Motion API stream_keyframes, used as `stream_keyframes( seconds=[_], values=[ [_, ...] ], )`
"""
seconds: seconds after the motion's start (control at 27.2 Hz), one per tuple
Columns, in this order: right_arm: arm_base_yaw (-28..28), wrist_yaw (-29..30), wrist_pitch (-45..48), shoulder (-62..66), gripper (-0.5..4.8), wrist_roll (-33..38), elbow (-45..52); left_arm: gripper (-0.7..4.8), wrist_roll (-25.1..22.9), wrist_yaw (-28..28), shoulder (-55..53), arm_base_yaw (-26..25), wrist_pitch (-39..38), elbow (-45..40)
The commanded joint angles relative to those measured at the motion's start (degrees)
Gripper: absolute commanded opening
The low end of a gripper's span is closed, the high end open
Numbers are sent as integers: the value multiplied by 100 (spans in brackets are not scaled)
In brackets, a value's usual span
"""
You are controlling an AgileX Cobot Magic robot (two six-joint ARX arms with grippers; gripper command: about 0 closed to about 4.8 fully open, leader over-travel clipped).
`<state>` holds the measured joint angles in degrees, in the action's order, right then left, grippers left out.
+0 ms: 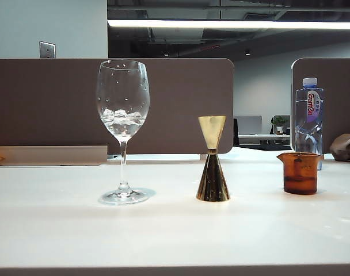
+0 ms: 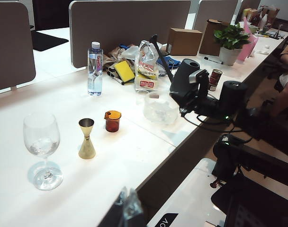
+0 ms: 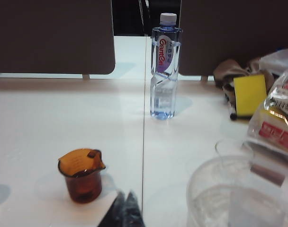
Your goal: Pick up the small amber measuring cup and pour the water in it into the jigger, then pick up the jigger and pour the water in it into the wine glass.
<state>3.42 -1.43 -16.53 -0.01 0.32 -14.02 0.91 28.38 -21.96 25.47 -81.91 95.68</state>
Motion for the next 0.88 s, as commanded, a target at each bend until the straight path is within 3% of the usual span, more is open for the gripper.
stream_keyframes(
  seconds=[0.04,0.18,0.37,0.63,0.88],
  values=[
    [0,76,-767,20,-5,535,-649,-2,-9,-4,-4,-2,-31,15],
    [0,870,-1781,387,-5,564,-1523,-2,-9,-9,-4,0,-31,15],
    [-2,1305,-2267,949,-5,111,-2175,-2,-9,-7,-4,-2,-31,15],
    [-2,1298,-3825,2437,-5,-925,-3338,-2,-9,-9,-4,-2,-31,15],
    [216,1427,-4166,3438,-5,-927,-3759,-2,-9,-9,-4,-2,-31,15]
  ],
)
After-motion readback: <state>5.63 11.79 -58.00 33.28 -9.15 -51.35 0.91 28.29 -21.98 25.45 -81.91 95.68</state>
